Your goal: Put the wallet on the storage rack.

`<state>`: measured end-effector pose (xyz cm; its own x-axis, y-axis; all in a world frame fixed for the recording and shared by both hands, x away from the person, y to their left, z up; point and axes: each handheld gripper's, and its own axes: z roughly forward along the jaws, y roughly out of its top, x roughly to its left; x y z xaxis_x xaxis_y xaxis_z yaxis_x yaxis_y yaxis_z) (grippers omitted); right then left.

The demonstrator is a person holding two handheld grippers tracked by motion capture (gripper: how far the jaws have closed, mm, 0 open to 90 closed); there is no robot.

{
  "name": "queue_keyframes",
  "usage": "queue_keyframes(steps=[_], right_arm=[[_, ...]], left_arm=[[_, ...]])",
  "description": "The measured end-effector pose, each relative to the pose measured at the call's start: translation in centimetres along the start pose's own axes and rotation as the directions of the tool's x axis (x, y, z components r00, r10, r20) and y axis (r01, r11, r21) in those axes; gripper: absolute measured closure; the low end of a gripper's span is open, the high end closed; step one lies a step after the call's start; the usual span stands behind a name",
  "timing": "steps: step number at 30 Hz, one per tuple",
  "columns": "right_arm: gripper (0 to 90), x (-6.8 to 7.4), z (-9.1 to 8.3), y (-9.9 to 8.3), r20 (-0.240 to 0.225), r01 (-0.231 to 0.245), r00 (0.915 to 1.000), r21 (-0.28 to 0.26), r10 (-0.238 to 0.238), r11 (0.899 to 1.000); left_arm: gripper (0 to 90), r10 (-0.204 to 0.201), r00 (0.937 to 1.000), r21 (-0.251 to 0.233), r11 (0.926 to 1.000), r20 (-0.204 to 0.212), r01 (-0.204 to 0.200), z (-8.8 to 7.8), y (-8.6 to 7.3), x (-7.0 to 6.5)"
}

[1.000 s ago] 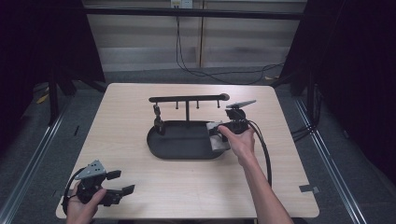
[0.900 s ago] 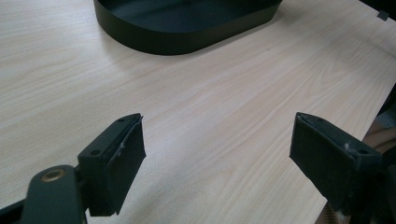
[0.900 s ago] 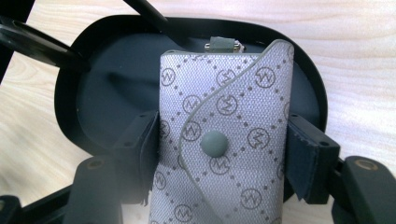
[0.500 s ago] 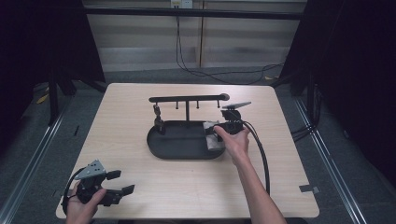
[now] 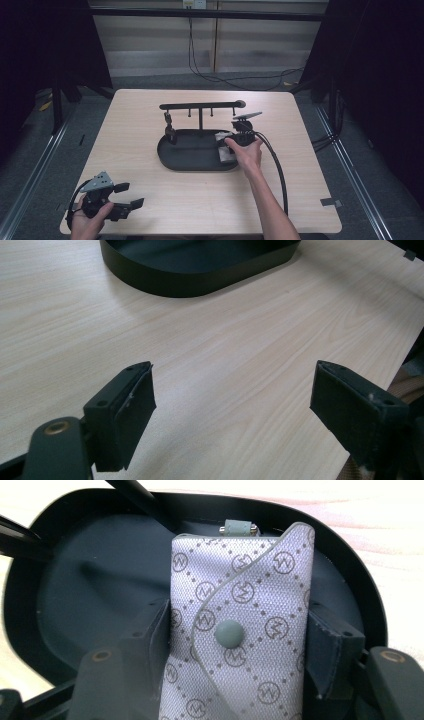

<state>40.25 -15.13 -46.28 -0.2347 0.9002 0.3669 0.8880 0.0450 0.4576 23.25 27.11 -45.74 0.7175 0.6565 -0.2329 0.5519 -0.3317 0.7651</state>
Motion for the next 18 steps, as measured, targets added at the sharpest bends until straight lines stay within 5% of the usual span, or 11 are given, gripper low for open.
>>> queue_keyframes(steps=[18], right_arm=[[32.1, 0.17, 0.97, -0.33, 0.041, 0.044, 0.9982, -0.023, -0.043, 0.999]], left_arm=[[17.8, -0.006, 1.0000, -0.001, 1.0000, 0.003, 0.006, 0.03, -0.02, 0.03]])
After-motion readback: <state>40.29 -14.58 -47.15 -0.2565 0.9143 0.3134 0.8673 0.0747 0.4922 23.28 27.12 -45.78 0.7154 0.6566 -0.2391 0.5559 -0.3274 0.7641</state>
